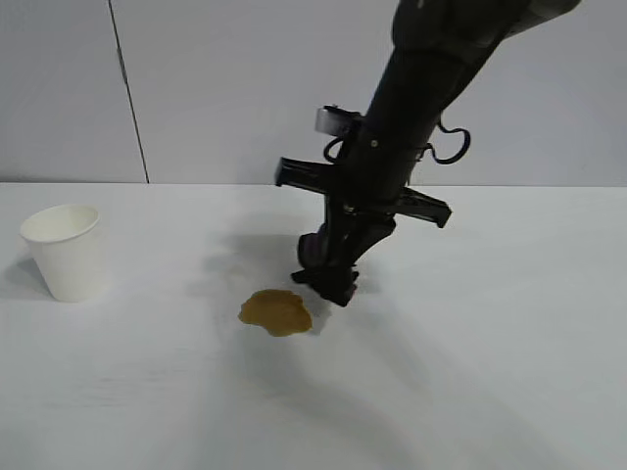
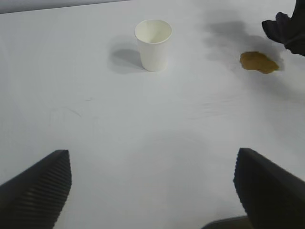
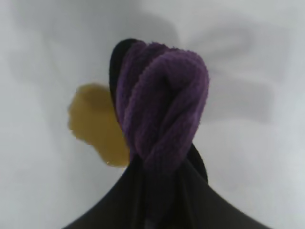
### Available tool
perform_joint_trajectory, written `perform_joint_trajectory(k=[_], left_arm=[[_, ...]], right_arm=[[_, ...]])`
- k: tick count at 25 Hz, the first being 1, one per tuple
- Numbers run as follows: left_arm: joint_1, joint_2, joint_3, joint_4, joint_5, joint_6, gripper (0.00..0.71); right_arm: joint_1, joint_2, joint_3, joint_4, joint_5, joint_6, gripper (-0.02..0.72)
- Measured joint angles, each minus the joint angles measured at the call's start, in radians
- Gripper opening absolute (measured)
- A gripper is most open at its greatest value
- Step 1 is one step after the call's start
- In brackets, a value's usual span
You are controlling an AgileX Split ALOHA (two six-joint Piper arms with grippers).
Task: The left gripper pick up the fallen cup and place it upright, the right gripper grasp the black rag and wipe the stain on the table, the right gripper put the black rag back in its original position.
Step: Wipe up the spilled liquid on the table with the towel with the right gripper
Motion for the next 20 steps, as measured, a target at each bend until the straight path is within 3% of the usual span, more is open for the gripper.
perform_joint_trajectory(k=[8,20], left_arm=[[0.000,0.000,0.000,0.000,0.000,0.000,0.664],[0.000,0.000,0.000,0.000,0.000,0.000,0.664]], right_arm=[[0.081,0.000,0.000,0.041,-0.035,-0.008,0.094],[0.084,0.063,0.000,0.046,-0.083,0.001,0.094]])
